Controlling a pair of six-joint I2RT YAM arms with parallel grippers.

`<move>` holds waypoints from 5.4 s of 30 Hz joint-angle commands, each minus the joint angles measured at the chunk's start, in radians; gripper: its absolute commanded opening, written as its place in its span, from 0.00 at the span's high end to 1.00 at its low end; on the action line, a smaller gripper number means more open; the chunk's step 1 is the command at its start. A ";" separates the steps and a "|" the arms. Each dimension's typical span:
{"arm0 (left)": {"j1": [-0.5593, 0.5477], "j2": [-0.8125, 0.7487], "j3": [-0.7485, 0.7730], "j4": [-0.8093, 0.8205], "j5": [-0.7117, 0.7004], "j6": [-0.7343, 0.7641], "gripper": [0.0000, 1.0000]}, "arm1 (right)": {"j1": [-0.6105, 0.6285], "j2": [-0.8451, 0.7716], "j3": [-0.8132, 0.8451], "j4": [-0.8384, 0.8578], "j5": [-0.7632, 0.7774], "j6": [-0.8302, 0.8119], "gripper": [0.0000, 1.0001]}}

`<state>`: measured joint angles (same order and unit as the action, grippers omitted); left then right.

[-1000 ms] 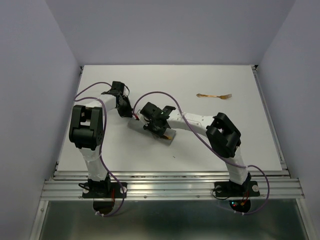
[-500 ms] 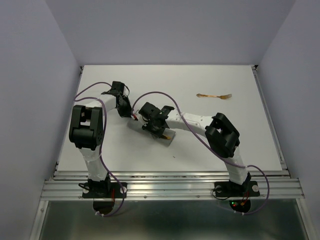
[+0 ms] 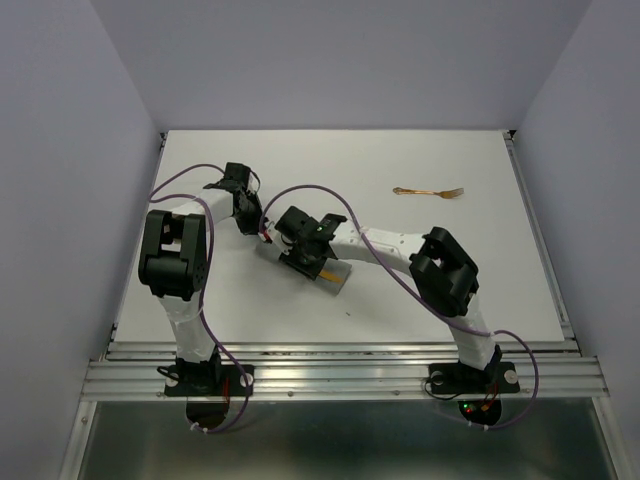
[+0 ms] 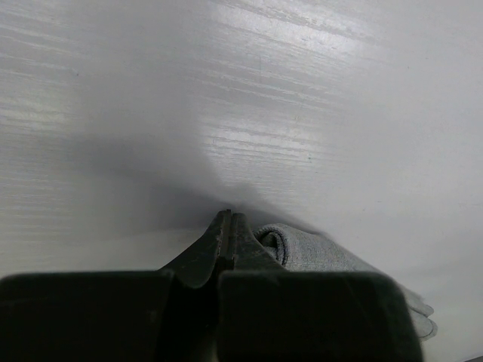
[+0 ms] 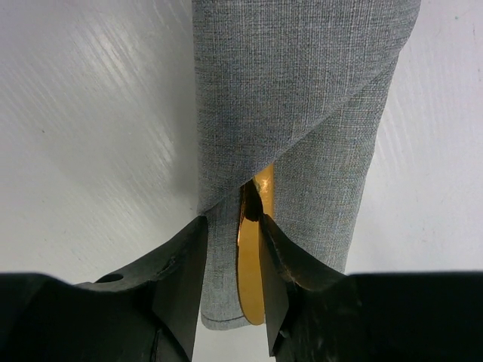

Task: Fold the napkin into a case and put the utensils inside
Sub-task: Stuff the knife into the folded napkin, then move the fork to the corner of the board, then pick up the fork from the center of the board.

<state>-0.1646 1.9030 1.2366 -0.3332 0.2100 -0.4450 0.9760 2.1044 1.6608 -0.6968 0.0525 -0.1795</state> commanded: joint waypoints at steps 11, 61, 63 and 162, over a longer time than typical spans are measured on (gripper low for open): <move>-0.007 -0.028 0.003 -0.026 -0.020 0.014 1.00 | -0.167 -0.207 -0.062 0.151 0.069 0.170 0.51; -0.065 -0.314 0.058 -0.138 -0.164 0.057 0.99 | -0.922 -0.083 -0.383 0.482 -0.232 0.611 0.13; -0.078 -0.309 0.072 -0.142 -0.170 0.052 0.99 | -0.922 -0.105 -0.406 0.482 -0.226 0.611 0.13; -0.067 -0.277 0.021 -0.145 -0.201 0.088 1.00 | -0.629 -0.385 -0.662 0.109 0.124 0.546 0.57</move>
<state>-0.2394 1.6741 1.2751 -0.4648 0.0238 -0.3824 0.3420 1.7428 1.0611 -0.4995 0.1459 0.3389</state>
